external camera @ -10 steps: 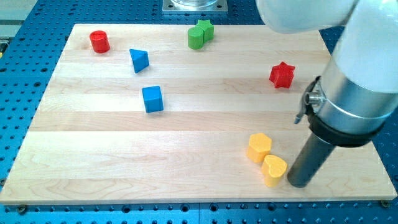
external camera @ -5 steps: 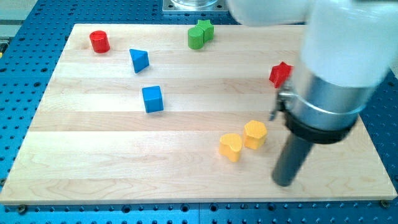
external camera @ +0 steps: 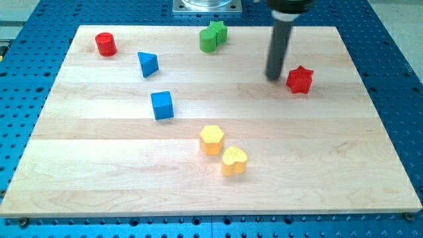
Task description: Move the red star towards the bottom right corner
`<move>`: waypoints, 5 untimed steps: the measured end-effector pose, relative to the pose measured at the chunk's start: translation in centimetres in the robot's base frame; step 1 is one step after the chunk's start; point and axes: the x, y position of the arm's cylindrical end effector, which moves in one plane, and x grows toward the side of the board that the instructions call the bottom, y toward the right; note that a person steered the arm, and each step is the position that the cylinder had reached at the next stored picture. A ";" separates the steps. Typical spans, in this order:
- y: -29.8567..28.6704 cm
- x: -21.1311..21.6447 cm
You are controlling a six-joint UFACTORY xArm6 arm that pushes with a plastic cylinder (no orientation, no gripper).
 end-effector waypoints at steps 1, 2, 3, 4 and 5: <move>4.9 0.3; 5.7 5.9; 5.2 13.2; 5.3 7.3; -0.4 7.5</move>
